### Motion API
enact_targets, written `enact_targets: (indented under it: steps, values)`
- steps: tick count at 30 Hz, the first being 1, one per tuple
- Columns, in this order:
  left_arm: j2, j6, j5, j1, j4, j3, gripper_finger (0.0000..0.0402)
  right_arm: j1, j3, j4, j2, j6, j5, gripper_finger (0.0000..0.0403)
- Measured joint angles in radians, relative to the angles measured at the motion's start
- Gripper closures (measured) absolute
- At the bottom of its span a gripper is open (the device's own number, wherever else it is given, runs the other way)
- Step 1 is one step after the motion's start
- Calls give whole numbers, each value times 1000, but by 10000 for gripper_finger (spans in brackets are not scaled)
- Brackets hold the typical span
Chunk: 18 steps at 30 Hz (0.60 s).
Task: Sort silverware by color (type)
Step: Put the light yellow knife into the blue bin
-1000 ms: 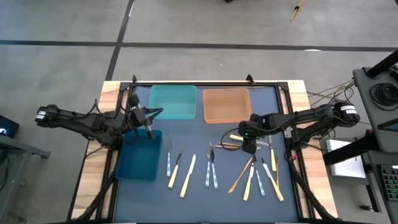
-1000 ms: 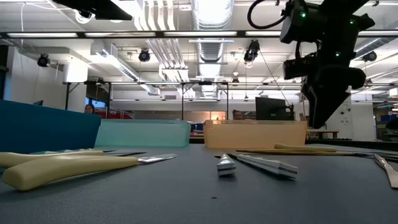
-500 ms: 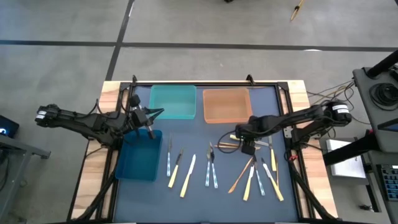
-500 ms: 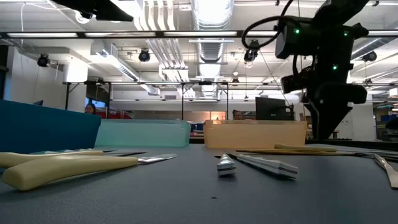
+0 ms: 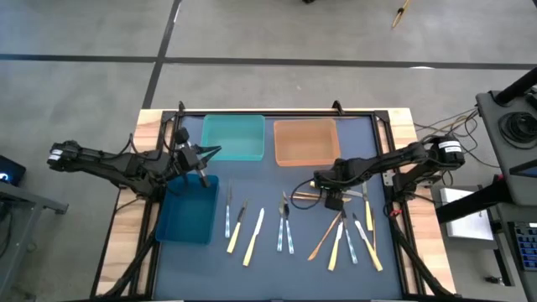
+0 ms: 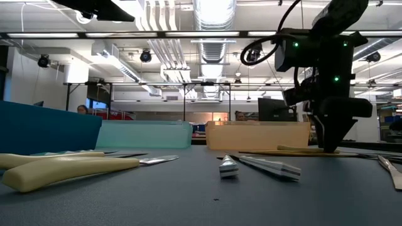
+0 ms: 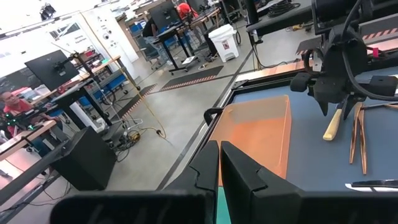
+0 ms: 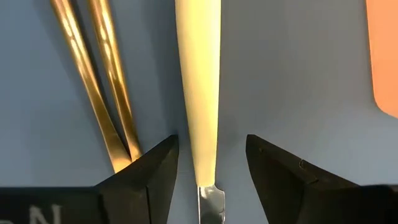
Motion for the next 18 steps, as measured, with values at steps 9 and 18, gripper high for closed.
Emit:
enact_targets:
  steps: [9, 18]
  values:
    - [0, 0, 0, 0, 0, 0, 401, 0, 1, 12, 12, -36, -7, 267]
    - [0, 0, 0, 0, 0, 0, 402, 1, 0, 20, 12, -39, -17, 341]
